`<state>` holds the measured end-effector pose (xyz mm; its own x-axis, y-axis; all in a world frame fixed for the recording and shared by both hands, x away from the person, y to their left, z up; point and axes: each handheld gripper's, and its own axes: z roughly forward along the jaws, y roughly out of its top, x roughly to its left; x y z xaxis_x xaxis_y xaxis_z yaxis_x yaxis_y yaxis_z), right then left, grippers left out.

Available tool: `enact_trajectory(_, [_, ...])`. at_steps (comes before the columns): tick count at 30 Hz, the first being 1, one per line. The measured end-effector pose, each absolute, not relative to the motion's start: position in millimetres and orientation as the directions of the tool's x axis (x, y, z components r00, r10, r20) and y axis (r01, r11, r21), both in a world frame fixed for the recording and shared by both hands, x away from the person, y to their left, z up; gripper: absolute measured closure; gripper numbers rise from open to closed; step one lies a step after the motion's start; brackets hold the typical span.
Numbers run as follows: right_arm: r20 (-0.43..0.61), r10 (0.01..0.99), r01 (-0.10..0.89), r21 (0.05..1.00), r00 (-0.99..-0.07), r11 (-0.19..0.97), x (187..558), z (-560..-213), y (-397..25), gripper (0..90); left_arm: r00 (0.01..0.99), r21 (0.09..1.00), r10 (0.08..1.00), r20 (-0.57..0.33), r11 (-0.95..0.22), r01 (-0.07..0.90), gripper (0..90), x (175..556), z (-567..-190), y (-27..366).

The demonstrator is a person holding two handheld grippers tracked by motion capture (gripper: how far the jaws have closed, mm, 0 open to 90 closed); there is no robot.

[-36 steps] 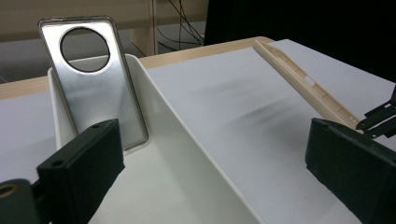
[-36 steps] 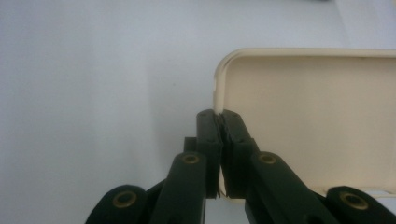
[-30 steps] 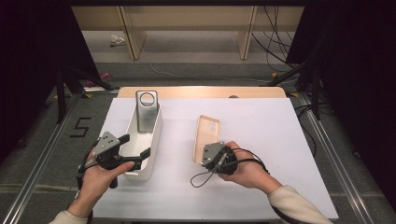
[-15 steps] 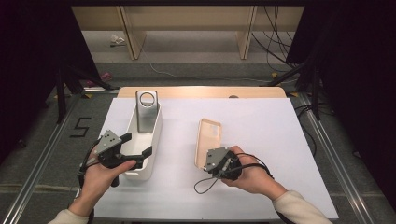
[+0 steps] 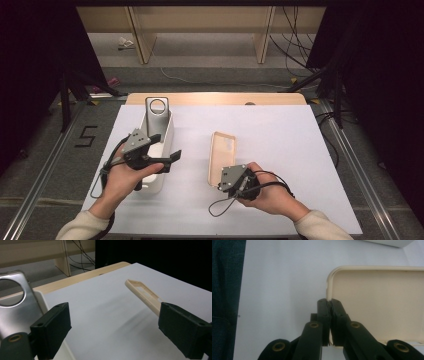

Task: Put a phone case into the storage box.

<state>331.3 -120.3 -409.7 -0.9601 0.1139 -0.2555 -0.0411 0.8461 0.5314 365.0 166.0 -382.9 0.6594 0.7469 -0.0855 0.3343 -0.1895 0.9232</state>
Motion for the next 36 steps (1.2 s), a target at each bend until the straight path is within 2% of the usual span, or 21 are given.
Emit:
enact_trajectory(9, [-0.249, 0.110, -0.043, 0.536, -0.962, 0.843, 327, -407, -118, 87.7, 0.713, 0.890, 0.693, -0.107, -0.253, 0.379, 15.8, 391, -376, 123])
enact_trajectory(16, [-0.262, 0.102, -0.059, 0.542, -0.960, 0.839, 326, -406, -117, 87.7, 0.719, 0.860, 0.681, -0.138, -0.278, 0.428, 19.5, 409, -381, 98])
enact_trajectory(20, [-0.261, 0.107, -0.053, 0.540, -0.959, 0.840, 325, -406, -116, 87.8, 0.712, 0.845, 0.677, -0.188, -0.258, 0.468, 24.9, 417, -384, 86])
enact_trajectory(25, [-0.269, 0.099, -0.066, 0.541, -0.958, 0.838, 324, -404, -114, 87.8, 0.676, 0.810, 0.711, -0.193, -0.273, 0.518, 31.3, 425, -386, 75])
enact_trajectory(31, [-0.281, 0.094, -0.077, 0.543, -0.955, 0.836, 322, -403, -114, 87.7, 0.649, 0.783, 0.732, -0.208, -0.273, 0.559, 41.1, 432, -386, 74])
enact_trajectory(36, [-0.282, 0.090, -0.082, 0.542, -0.955, 0.837, 322, -402, -113, 87.7, 0.644, 0.758, 0.717, -0.268, -0.256, 0.600, 50.8, 438, -389, 75])
